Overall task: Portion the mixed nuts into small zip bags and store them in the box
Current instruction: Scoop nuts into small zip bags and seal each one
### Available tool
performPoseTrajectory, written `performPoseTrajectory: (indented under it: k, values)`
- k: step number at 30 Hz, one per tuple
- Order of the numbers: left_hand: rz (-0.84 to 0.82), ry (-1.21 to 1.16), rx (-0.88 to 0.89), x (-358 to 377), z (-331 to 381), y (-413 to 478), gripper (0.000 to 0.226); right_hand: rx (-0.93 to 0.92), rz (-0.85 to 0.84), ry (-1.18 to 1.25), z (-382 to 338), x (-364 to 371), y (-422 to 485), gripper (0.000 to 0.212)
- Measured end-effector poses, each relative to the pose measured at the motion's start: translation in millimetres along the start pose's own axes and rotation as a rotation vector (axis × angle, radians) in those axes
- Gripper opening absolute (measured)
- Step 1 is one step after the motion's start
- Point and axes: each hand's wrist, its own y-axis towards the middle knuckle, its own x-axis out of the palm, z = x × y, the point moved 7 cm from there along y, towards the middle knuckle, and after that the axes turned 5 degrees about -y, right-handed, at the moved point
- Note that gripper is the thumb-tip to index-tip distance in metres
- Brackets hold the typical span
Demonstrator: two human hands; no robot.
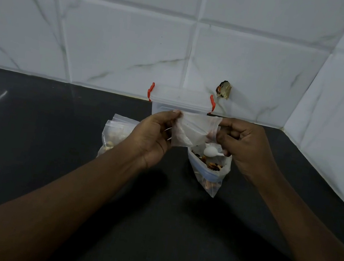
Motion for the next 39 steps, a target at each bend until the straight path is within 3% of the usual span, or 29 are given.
performPoseTrajectory:
  k: [8, 13, 21, 26, 33, 39]
  values:
    - [-0.200, 0.175, -0.109, 7, -4, -6, 0.049, 0.016, 0.091, 0.033, -7, -15, 0, 0.017]
    - [-0.171, 0.244, -0.021, 3, 3, 0, 0.038, -0.006, 0.100, 0.050, -10, -16, 0, 0.019]
    - [-0.164, 0.148, -0.073, 3, -2, -4, 0.039, -0.006, 0.080, 0.061, -10, -13, -2, 0.022]
    - [-0.051, 0.185, -0.009, -5, 0, 4, 0.016, 0.003, 0.063, 0.035, -10, -11, -1, 0.022]
    - [-0.081, 0.152, 0.031, -1, 6, 1, 0.025, -0.002, 0.014, 0.057, -11, -7, -2, 0.023]
    - [-0.019, 0.116, 0.056, -5, 7, 4, 0.012, 0.020, -0.026, 0.023, -3, -4, 1, 0.027]
